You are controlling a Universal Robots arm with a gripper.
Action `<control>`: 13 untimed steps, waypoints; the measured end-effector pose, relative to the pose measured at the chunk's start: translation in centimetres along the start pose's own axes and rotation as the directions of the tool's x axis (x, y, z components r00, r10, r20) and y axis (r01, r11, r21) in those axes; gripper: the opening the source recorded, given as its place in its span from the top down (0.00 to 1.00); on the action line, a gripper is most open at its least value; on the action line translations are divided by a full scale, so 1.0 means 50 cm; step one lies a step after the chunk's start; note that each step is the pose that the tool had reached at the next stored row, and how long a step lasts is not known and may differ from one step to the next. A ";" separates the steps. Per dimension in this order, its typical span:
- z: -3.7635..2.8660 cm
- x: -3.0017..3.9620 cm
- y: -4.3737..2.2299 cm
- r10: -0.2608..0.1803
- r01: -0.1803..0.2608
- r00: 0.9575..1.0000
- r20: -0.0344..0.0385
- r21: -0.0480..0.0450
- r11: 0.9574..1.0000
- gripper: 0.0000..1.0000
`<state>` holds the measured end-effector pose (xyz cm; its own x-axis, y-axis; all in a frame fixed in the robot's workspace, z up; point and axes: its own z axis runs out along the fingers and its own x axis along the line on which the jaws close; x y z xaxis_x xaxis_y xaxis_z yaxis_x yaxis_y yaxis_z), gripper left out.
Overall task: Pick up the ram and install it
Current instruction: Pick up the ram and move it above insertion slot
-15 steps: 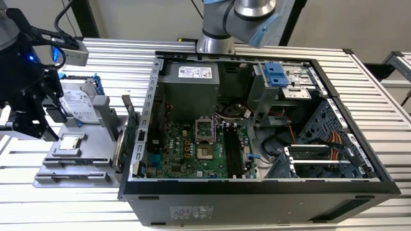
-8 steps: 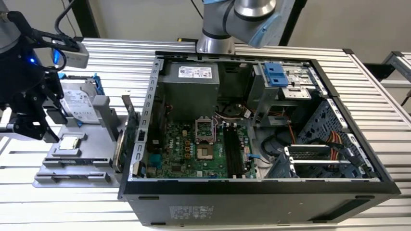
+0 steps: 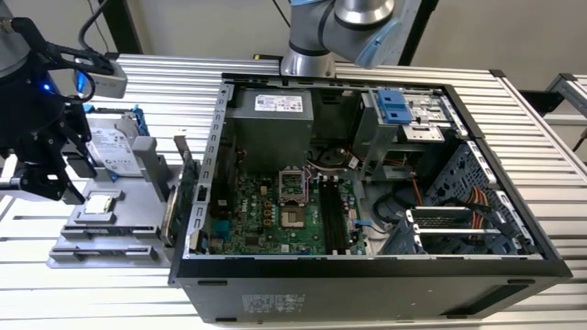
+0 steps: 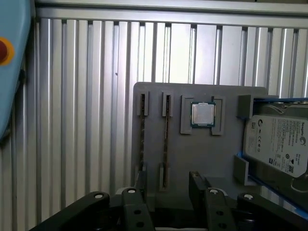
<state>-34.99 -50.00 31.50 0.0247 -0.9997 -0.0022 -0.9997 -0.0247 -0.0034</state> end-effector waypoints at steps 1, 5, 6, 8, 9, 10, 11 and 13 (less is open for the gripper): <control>0.001 0.000 0.000 0.000 0.000 1.000 0.000 0.000 1.000 0.00; 0.008 0.000 0.000 0.000 0.000 1.000 0.000 0.000 1.000 0.00; 0.009 0.000 0.000 0.000 0.000 1.000 0.000 0.000 1.000 0.00; 0.013 0.000 0.000 0.000 0.000 1.000 0.000 0.000 1.000 0.00; 0.015 0.001 0.000 0.000 0.000 1.000 0.000 0.000 1.000 0.00; 0.017 0.001 0.000 0.000 0.000 1.000 0.000 0.000 1.000 0.00; 0.019 0.002 0.000 0.000 0.000 1.000 0.000 0.000 1.000 0.00; 0.022 0.003 0.000 0.000 0.000 1.000 0.000 0.000 1.000 0.00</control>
<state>-34.98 -50.17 30.38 0.0248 -0.9997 -0.0019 -0.9997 -0.0248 -0.0030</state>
